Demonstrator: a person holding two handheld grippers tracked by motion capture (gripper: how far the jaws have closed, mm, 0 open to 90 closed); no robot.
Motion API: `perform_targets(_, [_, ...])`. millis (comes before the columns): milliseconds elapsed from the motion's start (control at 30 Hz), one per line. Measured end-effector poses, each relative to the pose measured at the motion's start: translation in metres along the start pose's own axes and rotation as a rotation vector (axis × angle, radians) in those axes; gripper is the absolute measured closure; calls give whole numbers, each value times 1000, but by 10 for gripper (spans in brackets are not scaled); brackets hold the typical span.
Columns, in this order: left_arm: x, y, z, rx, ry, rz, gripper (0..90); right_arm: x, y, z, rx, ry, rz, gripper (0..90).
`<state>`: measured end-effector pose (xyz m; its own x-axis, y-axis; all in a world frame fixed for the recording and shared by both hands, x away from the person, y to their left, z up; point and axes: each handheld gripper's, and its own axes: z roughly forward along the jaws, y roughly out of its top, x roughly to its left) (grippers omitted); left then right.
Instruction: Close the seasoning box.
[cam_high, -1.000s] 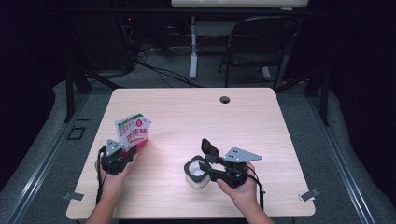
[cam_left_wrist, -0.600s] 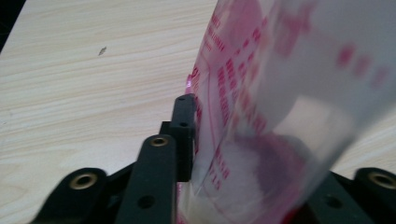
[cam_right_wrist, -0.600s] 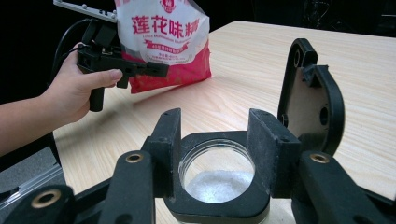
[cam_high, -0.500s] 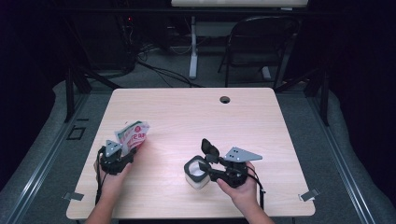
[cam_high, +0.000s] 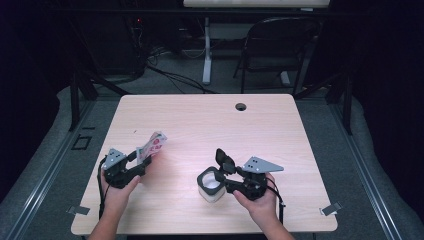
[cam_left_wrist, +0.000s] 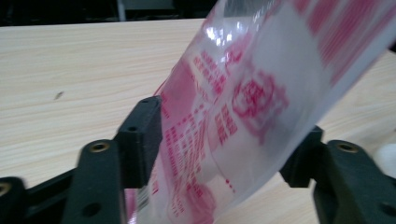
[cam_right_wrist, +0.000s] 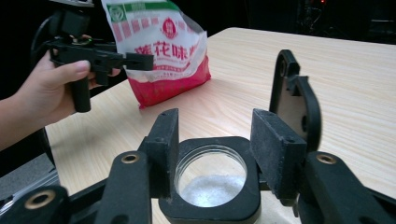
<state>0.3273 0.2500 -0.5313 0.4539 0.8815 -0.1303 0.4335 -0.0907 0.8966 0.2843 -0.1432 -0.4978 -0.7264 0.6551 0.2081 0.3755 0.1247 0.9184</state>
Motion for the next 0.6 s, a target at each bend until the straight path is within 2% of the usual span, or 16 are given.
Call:
perform_targets(100, [-5,1,2,8,-19,5,331,-1,0,-1,-1,-2,-1,520])
perform_targets(200, [-9,1,4,24,-38,-1,304,0,1,-2,0,-3,-1,520])
perform_targets(300, [-13,1,5,35,-44,11,297,-1,2,-3,-7,1,1,522])
perform_targets(367, [-17,0,6,38,-63,15,297,0,2,-3,-5,-1,-3,520])
perform_targets(500, [-24,1,6,39,-76,45,308,0,4,-5,-8,-2,-7,519])
perform_targets(600, [-30,1,8,46,-97,45,306,-1,7,-9,-9,-1,-13,537])
